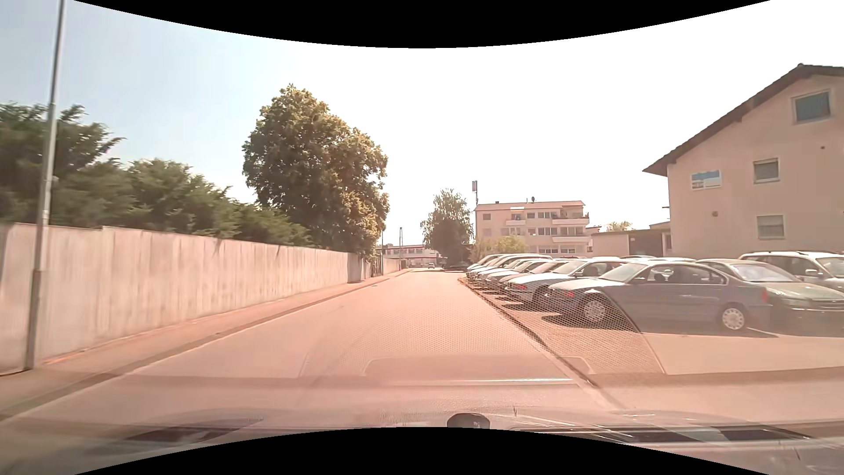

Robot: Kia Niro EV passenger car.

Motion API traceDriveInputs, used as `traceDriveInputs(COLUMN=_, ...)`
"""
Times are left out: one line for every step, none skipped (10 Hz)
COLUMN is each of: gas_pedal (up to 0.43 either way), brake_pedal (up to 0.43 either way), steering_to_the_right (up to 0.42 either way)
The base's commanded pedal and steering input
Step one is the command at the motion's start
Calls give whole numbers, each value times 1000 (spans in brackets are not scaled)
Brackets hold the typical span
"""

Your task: Follow the waypoints while adhering to traffic rules and regulations

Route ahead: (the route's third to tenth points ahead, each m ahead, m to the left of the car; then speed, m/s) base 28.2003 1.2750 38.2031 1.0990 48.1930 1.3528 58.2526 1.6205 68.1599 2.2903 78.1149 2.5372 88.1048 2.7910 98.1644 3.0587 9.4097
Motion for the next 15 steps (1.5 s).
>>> traceDriveInputs(gas_pedal=0, brake_pedal=67, steering_to_the_right=6)
traceDriveInputs(gas_pedal=0, brake_pedal=79, steering_to_the_right=5)
traceDriveInputs(gas_pedal=0, brake_pedal=91, steering_to_the_right=5)
traceDriveInputs(gas_pedal=0, brake_pedal=98, steering_to_the_right=5)
traceDriveInputs(gas_pedal=0, brake_pedal=110, steering_to_the_right=5)
traceDriveInputs(gas_pedal=0, brake_pedal=122, steering_to_the_right=4)
traceDriveInputs(gas_pedal=0, brake_pedal=134, steering_to_the_right=4)
traceDriveInputs(gas_pedal=0, brake_pedal=140, steering_to_the_right=3)
traceDriveInputs(gas_pedal=0, brake_pedal=146, steering_to_the_right=1)
traceDriveInputs(gas_pedal=0, brake_pedal=146, steering_to_the_right=0)
traceDriveInputs(gas_pedal=0, brake_pedal=146, steering_to_the_right=0)
traceDriveInputs(gas_pedal=0, brake_pedal=152, steering_to_the_right=0)
traceDriveInputs(gas_pedal=0, brake_pedal=159, steering_to_the_right=0)
traceDriveInputs(gas_pedal=0, brake_pedal=159, steering_to_the_right=0)
traceDriveInputs(gas_pedal=0, brake_pedal=159, steering_to_the_right=0)
